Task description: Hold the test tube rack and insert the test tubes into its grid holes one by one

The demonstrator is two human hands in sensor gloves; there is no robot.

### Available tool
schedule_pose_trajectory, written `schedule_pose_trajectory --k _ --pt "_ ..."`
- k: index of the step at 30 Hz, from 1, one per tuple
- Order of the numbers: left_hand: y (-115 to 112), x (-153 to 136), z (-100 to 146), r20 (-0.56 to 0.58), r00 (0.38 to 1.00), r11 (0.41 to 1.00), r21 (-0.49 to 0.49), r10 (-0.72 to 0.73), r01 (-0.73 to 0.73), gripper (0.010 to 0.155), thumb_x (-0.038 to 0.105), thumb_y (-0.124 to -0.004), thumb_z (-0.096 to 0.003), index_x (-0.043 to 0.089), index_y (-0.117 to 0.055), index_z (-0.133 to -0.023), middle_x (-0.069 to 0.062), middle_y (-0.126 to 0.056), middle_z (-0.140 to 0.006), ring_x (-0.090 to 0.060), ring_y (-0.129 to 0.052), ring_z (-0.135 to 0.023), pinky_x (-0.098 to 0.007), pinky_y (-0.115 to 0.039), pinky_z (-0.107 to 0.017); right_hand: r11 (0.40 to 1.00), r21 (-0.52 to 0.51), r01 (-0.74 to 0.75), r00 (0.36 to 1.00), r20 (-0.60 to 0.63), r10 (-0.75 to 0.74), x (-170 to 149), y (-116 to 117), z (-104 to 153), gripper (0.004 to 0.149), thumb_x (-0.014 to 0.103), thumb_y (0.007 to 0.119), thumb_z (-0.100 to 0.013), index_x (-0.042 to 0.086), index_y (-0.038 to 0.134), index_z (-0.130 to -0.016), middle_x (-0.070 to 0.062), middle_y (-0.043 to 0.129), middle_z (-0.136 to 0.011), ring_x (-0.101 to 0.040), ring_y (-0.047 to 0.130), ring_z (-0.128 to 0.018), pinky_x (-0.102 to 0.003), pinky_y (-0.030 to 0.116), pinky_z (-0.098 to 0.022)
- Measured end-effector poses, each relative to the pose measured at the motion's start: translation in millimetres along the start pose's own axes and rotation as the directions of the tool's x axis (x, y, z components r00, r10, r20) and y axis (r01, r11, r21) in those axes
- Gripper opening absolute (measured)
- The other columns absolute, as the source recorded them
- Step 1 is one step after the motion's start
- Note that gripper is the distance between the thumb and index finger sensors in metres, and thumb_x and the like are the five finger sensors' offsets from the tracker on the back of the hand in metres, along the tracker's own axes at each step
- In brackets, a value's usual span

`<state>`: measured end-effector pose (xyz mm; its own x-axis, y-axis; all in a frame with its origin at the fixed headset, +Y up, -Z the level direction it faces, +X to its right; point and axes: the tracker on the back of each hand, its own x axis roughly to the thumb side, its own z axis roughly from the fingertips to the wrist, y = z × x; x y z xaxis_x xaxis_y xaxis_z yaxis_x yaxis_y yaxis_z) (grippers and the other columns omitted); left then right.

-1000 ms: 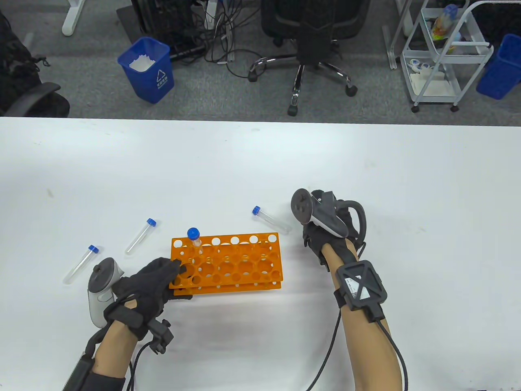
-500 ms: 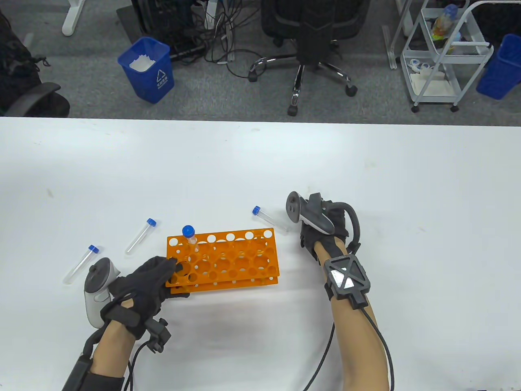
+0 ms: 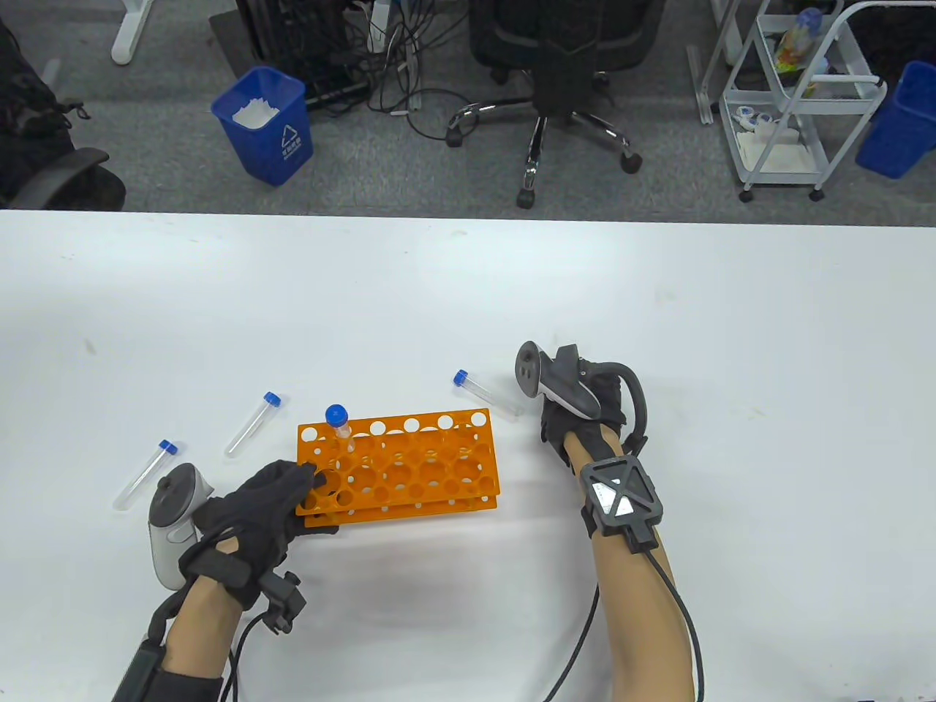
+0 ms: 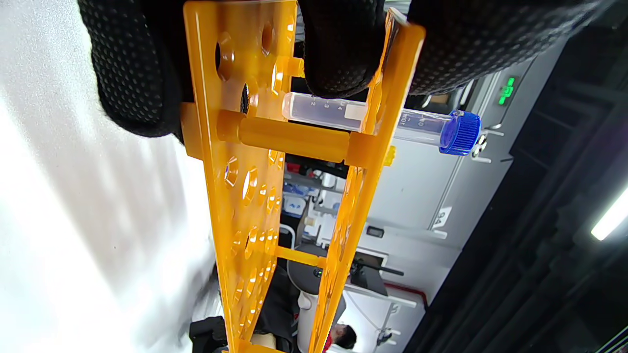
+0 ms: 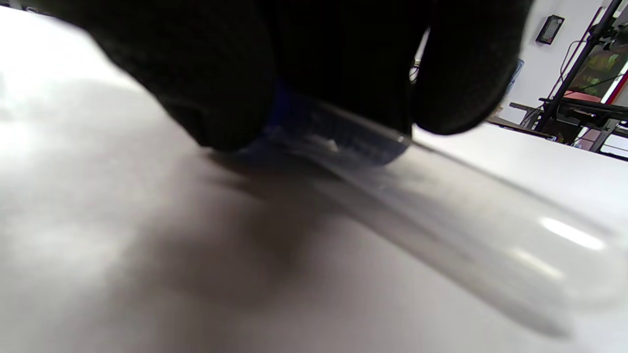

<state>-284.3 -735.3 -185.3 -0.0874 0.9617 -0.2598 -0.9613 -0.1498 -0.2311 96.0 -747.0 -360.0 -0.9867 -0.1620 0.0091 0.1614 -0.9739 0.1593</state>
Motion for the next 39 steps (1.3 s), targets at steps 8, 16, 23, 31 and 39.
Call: schedule_pose_trajectory --k 8,16,23,31,39 --pt "0 0 1 0.002 1.0 1.0 0.006 0.018 -0.018 0.044 0.054 -0.078 -0.0464 0.022 -0.077 -0.077 -0.031 -0.06 -0.097 -0.042 -0.1 -0.07 -0.046 -0.092 -0.05 0.998 -0.027 0.06 0.998 -0.023 -0.061 -14 -25 10 0.055 0.023 0.09 -0.036 0.027 0.078 -0.089 -0.013 0.087 -0.086 -0.038 0.096 -0.068 -0.062 0.081 -0.052" --pt "0 -1 0 -0.005 1.0 1.0 0.005 0.016 -0.016 0.044 0.053 -0.078 -0.0462 0.022 -0.077 -0.077 -0.031 -0.06 -0.097 -0.042 -0.1 -0.07 -0.046 -0.093 -0.049 0.948 -0.235 0.215 0.973 -0.033 -0.229 -41 -86 42 0.052 0.018 0.087 -0.037 0.026 0.08 -0.088 -0.014 0.084 -0.09 -0.042 0.095 -0.073 -0.062 0.082 -0.053" --pt "-4 -2 -1 -0.009 1.0 1.0 -0.015 0.013 -0.013 0.044 0.053 -0.078 -0.0461 0.022 -0.078 -0.077 -0.031 -0.06 -0.096 -0.042 -0.1 -0.07 -0.046 -0.092 -0.049 0.827 -0.469 0.309 0.945 0.057 -0.321 -47 -155 90 0.052 0.02 0.09 -0.036 0.023 0.081 -0.087 -0.016 0.091 -0.087 -0.041 0.099 -0.07 -0.061 0.085 -0.051" --pt "-7 -3 -3 -0.007 1.0 0.999 -0.035 0.012 -0.013 0.044 0.053 -0.078 -0.0462 0.022 -0.077 -0.077 -0.031 -0.06 -0.096 -0.042 -0.1 -0.07 -0.046 -0.092 -0.049 0.705 -0.576 0.413 0.911 0.276 -0.308 -20 -205 153 0.054 0.024 0.091 -0.035 0.019 0.08 -0.088 -0.016 0.094 -0.084 -0.04 0.102 -0.066 -0.06 0.086 -0.049" --pt "-10 -5 -4 -0.009 1.0 0.999 -0.053 0.0 -0.001 0.044 0.053 -0.078 -0.0462 0.022 -0.077 -0.077 -0.031 -0.06 -0.096 -0.042 -0.1 -0.07 -0.046 -0.092 -0.049 0.694 -0.514 0.504 0.834 0.497 -0.238 32 -209 204 0.056 0.03 0.093 -0.034 0.017 0.081 -0.087 -0.014 0.099 -0.076 -0.038 0.105 -0.056 -0.056 0.089 -0.042"
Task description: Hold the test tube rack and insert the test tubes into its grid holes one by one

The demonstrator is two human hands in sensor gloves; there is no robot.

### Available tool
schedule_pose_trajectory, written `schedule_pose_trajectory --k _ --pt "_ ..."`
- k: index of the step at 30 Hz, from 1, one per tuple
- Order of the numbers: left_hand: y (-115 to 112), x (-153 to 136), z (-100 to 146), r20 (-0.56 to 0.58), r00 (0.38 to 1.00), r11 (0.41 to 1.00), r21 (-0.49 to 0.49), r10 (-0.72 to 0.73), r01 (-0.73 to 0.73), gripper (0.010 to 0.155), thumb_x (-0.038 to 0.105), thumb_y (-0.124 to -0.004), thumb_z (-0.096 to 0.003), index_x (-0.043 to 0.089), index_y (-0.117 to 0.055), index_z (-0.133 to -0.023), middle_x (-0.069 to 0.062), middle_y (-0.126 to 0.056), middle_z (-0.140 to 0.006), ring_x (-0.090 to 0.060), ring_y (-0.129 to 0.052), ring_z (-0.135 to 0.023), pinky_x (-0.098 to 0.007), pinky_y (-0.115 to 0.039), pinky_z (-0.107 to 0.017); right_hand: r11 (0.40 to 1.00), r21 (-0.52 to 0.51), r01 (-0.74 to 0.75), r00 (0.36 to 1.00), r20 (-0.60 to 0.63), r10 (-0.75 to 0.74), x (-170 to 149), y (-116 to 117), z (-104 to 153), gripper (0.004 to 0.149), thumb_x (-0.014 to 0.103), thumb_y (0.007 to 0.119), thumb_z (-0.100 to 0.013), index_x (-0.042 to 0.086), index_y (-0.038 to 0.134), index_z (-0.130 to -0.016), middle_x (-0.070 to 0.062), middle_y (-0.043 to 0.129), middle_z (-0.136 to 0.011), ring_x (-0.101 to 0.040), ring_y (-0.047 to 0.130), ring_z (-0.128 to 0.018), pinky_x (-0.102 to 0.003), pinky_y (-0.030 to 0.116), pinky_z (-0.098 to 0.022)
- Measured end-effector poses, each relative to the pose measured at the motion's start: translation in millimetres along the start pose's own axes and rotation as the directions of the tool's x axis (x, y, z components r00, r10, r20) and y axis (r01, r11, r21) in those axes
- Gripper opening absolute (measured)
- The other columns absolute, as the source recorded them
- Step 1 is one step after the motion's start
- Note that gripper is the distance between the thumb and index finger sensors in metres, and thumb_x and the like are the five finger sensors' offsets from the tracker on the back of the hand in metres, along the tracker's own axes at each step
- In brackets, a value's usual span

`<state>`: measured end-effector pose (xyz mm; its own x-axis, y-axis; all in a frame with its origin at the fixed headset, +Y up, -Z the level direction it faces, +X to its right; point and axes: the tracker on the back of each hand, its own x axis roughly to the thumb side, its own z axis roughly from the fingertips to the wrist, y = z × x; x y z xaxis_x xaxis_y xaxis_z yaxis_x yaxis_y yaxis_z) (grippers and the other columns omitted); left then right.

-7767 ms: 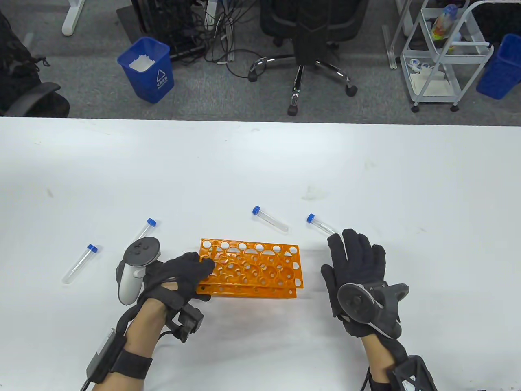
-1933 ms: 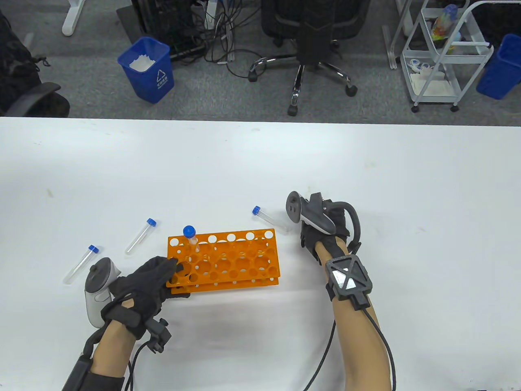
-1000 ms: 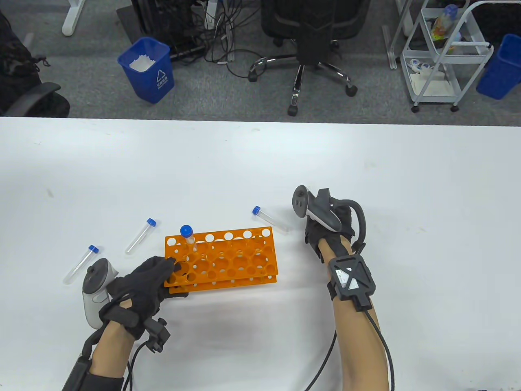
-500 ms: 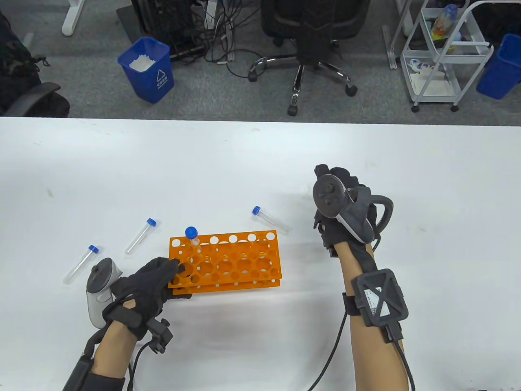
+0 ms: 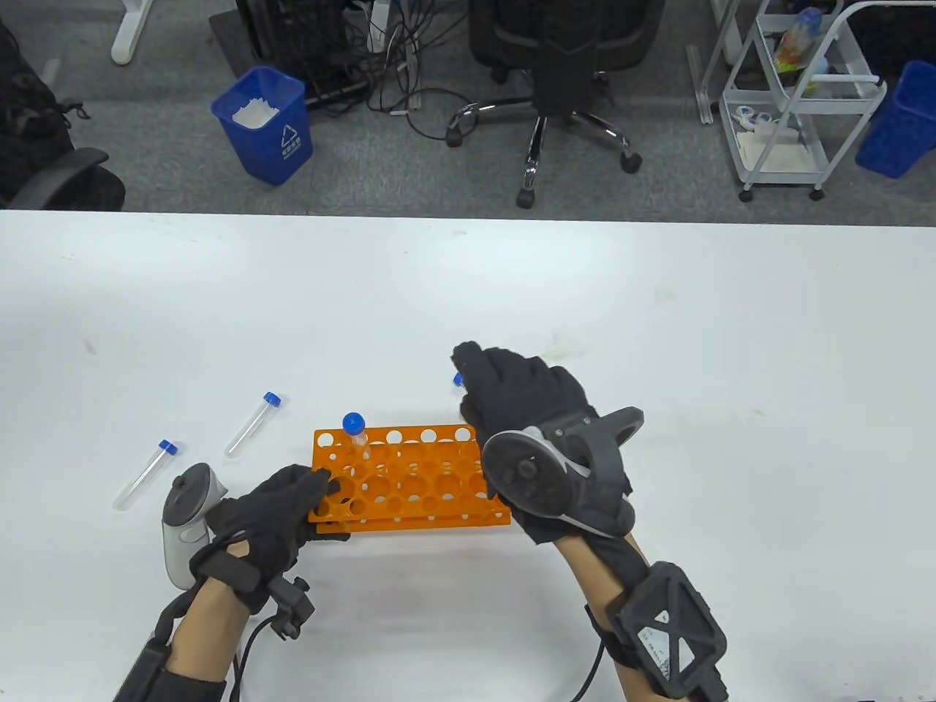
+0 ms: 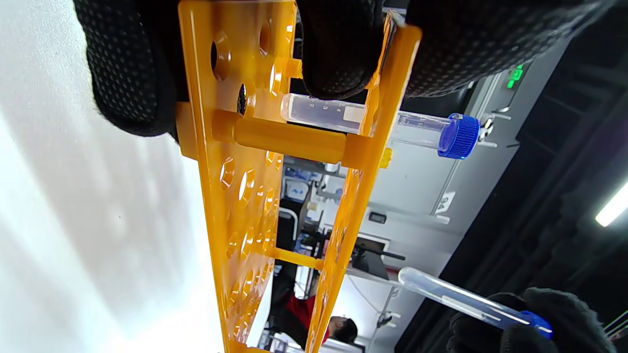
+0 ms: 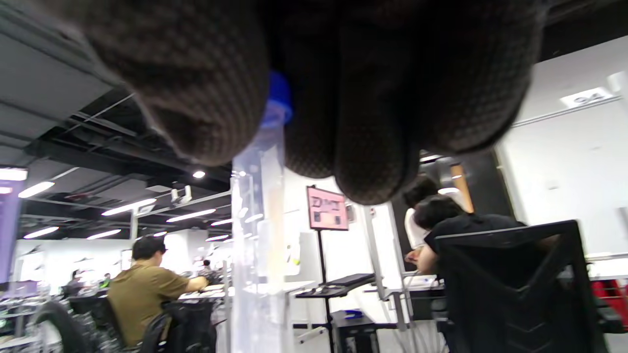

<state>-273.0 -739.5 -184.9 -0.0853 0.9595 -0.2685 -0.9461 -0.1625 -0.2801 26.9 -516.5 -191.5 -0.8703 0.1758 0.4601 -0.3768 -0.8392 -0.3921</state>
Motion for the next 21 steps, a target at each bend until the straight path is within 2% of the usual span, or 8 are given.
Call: schedule_pose_trajectory --k 10,21 --pt "-1 -1 0 0.006 1.0 1.0 -0.015 0.001 -0.001 0.044 0.053 -0.078 -0.0462 0.022 -0.077 -0.077 -0.031 -0.06 -0.096 -0.042 -0.1 -0.07 -0.046 -0.093 -0.049 0.989 0.121 -0.09 0.995 0.046 0.085 19 46 -6 0.057 0.032 0.094 -0.033 0.017 0.082 -0.086 -0.013 0.1 -0.074 -0.036 0.106 -0.054 -0.055 0.09 -0.04" --pt "-3 -1 -1 0.015 1.0 1.0 -0.029 -0.002 0.003 0.043 0.053 -0.078 -0.0461 0.022 -0.078 -0.076 -0.031 -0.061 -0.096 -0.042 -0.1 -0.07 -0.046 -0.093 -0.049 0.953 0.247 -0.175 0.983 0.097 0.155 25 68 -4 0.057 0.035 0.095 -0.032 0.018 0.083 -0.085 -0.011 0.102 -0.074 -0.035 0.108 -0.051 -0.053 0.091 -0.038"
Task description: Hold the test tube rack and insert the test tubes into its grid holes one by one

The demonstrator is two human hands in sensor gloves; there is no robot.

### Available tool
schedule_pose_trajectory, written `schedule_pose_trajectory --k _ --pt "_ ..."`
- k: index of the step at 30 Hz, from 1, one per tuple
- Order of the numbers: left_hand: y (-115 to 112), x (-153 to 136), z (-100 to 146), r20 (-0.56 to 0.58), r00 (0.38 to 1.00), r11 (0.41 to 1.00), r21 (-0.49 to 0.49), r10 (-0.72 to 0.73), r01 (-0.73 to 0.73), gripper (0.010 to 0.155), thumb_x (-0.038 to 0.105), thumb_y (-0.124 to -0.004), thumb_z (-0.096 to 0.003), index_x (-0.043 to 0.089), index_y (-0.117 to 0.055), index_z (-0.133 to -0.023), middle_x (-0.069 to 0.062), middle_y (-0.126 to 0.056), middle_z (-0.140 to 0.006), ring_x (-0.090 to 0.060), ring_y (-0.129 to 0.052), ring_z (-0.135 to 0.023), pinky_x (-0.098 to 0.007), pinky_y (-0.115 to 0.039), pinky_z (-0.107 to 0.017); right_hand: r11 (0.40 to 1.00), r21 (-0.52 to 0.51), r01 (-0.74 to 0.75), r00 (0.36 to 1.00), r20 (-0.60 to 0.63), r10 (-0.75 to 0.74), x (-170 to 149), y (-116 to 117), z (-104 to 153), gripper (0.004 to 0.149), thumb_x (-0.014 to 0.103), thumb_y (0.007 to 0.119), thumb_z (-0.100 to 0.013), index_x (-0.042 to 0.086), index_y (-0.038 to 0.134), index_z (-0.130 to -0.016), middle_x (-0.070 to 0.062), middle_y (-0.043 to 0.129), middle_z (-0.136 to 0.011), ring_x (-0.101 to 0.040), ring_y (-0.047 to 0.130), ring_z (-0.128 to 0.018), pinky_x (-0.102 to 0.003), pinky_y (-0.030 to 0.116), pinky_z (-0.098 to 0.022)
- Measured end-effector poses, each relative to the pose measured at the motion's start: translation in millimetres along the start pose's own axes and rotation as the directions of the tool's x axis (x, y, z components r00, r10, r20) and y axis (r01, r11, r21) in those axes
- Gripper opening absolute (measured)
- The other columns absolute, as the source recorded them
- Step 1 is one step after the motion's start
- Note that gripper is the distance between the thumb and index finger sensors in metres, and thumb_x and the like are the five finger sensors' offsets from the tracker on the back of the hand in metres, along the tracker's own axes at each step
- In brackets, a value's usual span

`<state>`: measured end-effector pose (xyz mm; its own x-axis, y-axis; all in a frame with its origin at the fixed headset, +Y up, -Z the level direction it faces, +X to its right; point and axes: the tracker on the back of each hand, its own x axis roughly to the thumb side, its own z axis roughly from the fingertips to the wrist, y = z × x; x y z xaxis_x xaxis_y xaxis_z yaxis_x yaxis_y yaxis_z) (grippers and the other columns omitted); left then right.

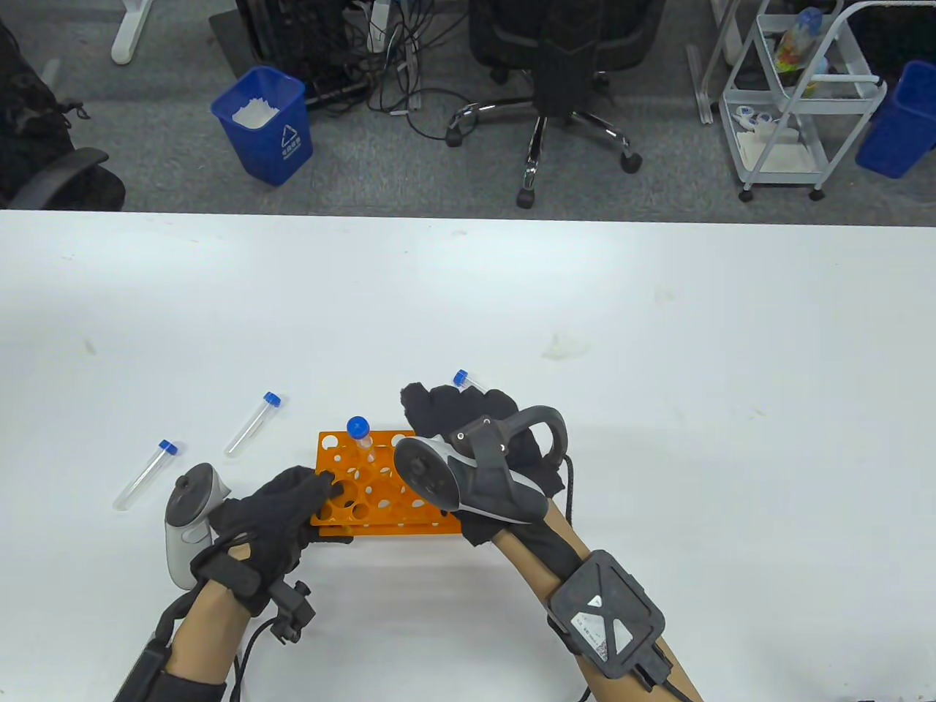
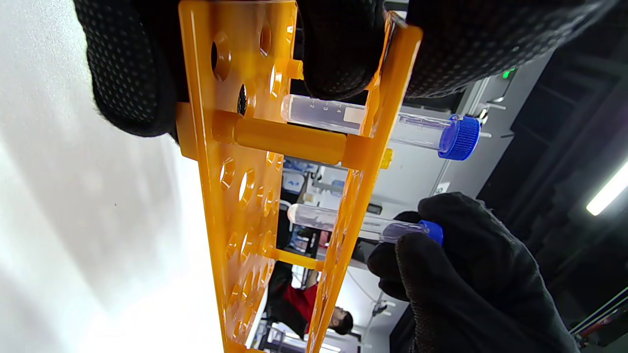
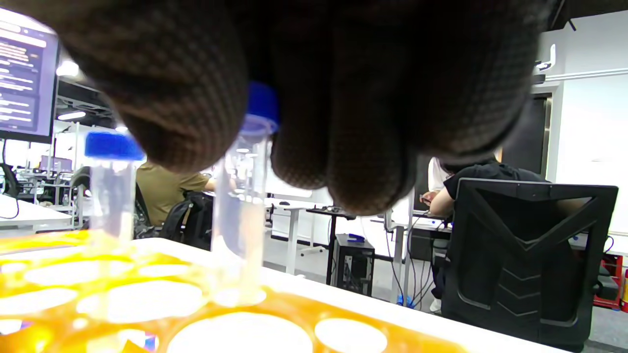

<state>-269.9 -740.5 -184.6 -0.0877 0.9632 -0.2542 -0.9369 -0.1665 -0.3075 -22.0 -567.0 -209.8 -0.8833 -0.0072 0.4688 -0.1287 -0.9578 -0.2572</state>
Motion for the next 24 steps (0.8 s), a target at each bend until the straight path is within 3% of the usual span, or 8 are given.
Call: schedule_pose_trajectory --k 18,24 --pt "0 -1 -1 -0.011 1.0 1.0 0.002 0.0 0.0 0.043 0.053 -0.079 -0.0459 0.022 -0.078 -0.076 -0.031 -0.061 -0.096 -0.042 -0.1 -0.07 -0.046 -0.093 -0.049 0.997 0.078 -0.001 1.0 -0.008 0.001 -6 8 4 0.063 0.04 0.093 -0.032 0.02 0.08 -0.09 -0.014 0.099 -0.077 -0.037 0.106 -0.054 -0.055 0.089 -0.04" --pt "2 -3 -1 -0.023 1.0 1.0 0.012 0.0 0.001 0.043 0.053 -0.079 -0.0459 0.022 -0.078 -0.076 -0.031 -0.061 -0.096 -0.042 -0.1 -0.07 -0.046 -0.092 -0.049 0.993 0.088 0.075 0.997 -0.033 -0.072 -23 -10 8 0.068 0.042 0.092 -0.033 0.02 0.074 -0.095 -0.017 0.093 -0.087 -0.039 0.102 -0.061 -0.057 0.087 -0.044"
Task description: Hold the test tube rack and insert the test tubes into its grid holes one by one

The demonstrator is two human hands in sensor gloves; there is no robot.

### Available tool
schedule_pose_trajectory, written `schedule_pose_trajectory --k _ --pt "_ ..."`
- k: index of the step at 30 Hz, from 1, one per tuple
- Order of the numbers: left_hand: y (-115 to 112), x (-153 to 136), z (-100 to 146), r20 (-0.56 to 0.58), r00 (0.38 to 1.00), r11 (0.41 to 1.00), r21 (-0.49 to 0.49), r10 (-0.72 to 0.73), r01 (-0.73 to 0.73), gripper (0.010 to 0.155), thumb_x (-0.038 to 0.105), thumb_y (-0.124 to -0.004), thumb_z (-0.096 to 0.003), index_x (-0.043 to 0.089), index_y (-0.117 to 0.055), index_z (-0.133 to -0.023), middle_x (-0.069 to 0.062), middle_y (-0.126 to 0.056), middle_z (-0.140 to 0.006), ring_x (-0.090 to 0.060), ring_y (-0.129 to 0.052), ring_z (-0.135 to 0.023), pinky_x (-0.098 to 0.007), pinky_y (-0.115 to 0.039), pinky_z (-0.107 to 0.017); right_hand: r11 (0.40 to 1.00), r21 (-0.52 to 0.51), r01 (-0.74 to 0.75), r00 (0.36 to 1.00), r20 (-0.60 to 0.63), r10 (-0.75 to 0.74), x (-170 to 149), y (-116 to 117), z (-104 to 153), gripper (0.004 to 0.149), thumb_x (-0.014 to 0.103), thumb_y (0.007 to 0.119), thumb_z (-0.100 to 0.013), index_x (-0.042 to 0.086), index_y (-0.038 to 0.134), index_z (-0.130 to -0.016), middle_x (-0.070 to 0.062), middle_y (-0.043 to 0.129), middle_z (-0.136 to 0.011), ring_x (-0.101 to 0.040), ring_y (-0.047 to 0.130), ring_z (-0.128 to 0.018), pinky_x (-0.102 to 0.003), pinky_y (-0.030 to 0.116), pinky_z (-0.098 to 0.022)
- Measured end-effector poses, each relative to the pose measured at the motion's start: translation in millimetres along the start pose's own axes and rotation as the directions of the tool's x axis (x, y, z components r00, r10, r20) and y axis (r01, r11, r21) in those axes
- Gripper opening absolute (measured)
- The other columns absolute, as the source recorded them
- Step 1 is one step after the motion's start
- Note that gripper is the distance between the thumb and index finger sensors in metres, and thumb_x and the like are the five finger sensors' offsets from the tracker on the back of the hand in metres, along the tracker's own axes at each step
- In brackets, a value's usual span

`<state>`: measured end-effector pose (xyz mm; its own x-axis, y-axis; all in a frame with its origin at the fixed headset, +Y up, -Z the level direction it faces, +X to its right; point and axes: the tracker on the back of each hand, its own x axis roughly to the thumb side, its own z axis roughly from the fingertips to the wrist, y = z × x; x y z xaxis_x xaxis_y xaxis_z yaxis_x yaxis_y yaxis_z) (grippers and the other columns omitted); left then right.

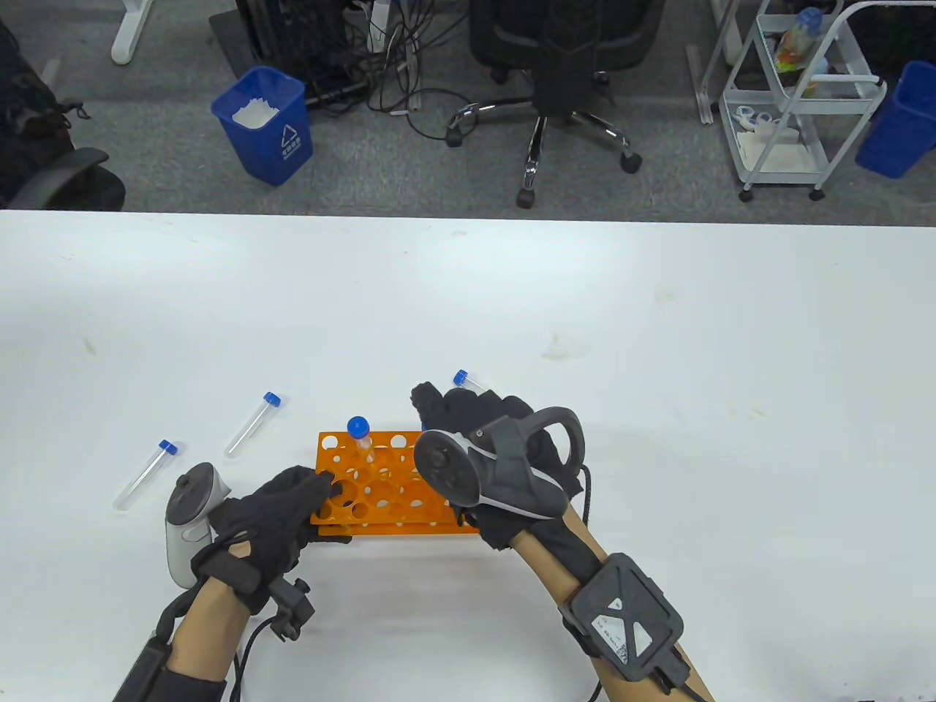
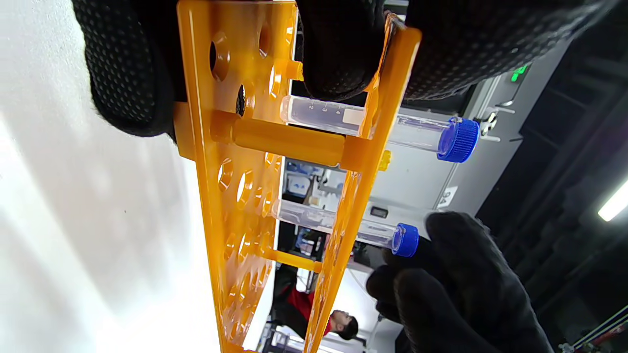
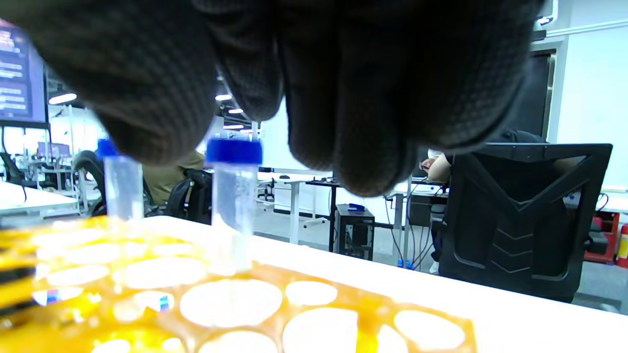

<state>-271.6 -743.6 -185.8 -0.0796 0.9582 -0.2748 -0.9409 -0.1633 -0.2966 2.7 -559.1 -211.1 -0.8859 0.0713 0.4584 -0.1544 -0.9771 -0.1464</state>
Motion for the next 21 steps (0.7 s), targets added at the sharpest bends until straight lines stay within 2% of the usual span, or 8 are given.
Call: schedule_pose_trajectory --k 5,8,11,15,19,21 --pt "5 -1 -1 -0.008 1.0 1.0 0.013 0.007 -0.007 0.043 0.053 -0.079 -0.0459 0.022 -0.078 -0.076 -0.03 -0.061 -0.096 -0.042 -0.1 -0.07 -0.046 -0.092 -0.049 0.989 -0.105 0.103 0.99 -0.084 -0.112 -31 -21 -4 0.061 0.039 0.086 -0.039 0.02 0.074 -0.095 -0.018 0.088 -0.091 -0.042 0.098 -0.065 -0.058 0.085 -0.047" --pt "9 -1 0 -0.009 1.0 1.0 0.024 0.004 -0.004 0.044 0.053 -0.079 -0.0458 0.022 -0.078 -0.076 -0.03 -0.061 -0.096 -0.042 -0.1 -0.07 -0.046 -0.092 -0.049 0.987 -0.08 0.139 0.977 -0.149 -0.149 -53 -14 -21 0.056 0.036 0.084 -0.041 0.019 0.076 -0.094 -0.018 0.085 -0.094 -0.044 0.095 -0.069 -0.06 0.082 -0.049" --pt "14 -1 0 -0.012 1.0 1.0 0.026 -0.006 0.006 0.044 0.053 -0.079 -0.0458 0.022 -0.078 -0.076 -0.03 -0.061 -0.096 -0.042 -0.1 -0.07 -0.046 -0.092 -0.049 0.985 0.016 0.17 0.961 -0.222 -0.162 -74 8 -40 0.055 0.034 0.084 -0.041 0.019 0.075 -0.094 -0.019 0.08 -0.098 -0.046 0.091 -0.075 -0.063 0.079 -0.053" --pt "21 0 0 -0.011 1.0 0.999 0.036 -0.003 0.004 0.044 0.053 -0.079 -0.0459 0.022 -0.078 -0.076 -0.03 -0.061 -0.096 -0.042 -0.1 -0.07 -0.047 -0.092 -0.049 0.967 0.133 0.218 0.945 -0.275 -0.175 -98 56 -66 0.054 0.031 0.084 -0.041 0.02 0.074 -0.094 -0.019 0.077 -0.1 -0.046 0.088 -0.078 -0.064 0.077 -0.055" --pt "25 1 1 -0.004 1.0 0.999 0.042 0.002 -0.002 0.044 0.053 -0.079 -0.046 0.022 -0.078 -0.077 -0.031 -0.061 -0.096 -0.042 -0.1 -0.069 -0.046 -0.093 -0.049 0.936 0.237 0.261 0.941 -0.279 -0.192 -104 101 -81 0.059 0.031 0.085 -0.041 0.022 0.067 -0.097 -0.021 0.067 -0.103 -0.047 0.08 -0.083 -0.067 0.071 -0.059" --pt "27 2 2 0.0 1.0 0.999 0.043 0.004 -0.004 0.044 0.054 -0.079 -0.046 0.022 -0.078 -0.077 -0.03 -0.061 -0.096 -0.042 -0.1 -0.07 -0.046 -0.092 -0.049 0.935 0.266 0.235 0.95 -0.267 -0.163 -101 121 -87 0.061 0.031 0.085 -0.041 0.023 0.064 -0.098 -0.02 0.065 -0.104 -0.047 0.079 -0.084 -0.067 0.07 -0.059"
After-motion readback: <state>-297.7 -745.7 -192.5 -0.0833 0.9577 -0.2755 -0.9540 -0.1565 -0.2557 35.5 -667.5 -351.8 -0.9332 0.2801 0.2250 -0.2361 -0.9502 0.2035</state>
